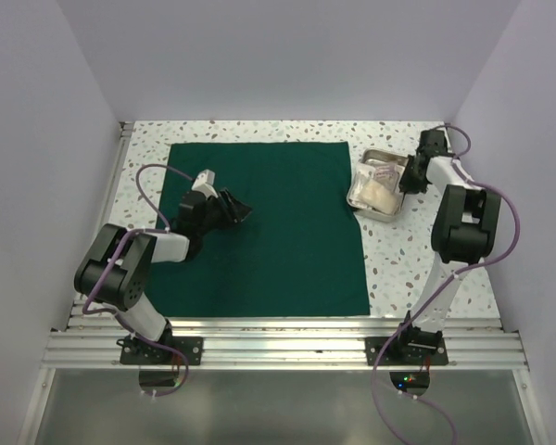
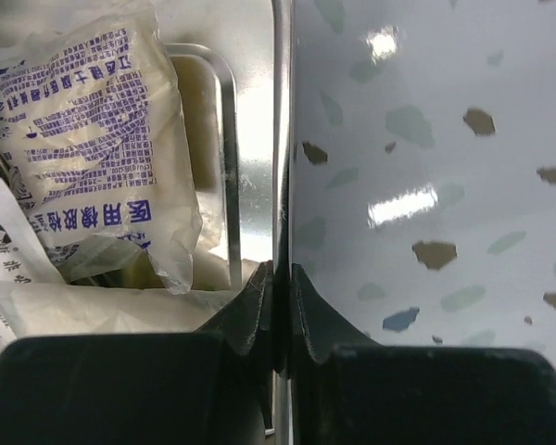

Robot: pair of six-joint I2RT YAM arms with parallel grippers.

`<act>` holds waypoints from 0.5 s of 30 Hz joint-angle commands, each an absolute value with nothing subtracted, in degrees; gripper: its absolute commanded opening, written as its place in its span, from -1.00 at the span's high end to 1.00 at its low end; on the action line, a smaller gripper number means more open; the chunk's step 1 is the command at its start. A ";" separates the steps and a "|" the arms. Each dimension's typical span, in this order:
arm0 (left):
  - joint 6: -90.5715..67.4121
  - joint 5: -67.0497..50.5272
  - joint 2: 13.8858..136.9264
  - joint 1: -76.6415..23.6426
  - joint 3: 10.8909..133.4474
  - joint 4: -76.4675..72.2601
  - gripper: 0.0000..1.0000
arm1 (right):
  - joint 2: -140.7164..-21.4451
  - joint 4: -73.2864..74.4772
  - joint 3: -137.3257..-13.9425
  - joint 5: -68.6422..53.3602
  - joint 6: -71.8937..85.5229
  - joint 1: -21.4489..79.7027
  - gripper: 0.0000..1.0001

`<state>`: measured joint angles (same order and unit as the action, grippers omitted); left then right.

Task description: Prepare the surgical pack

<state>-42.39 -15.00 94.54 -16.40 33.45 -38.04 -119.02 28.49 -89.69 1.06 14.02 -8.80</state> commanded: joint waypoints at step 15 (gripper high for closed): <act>-41.92 -14.85 93.78 -17.84 35.59 -38.94 -0.14 | -89.57 34.44 -73.57 2.28 29.78 -6.51 1.00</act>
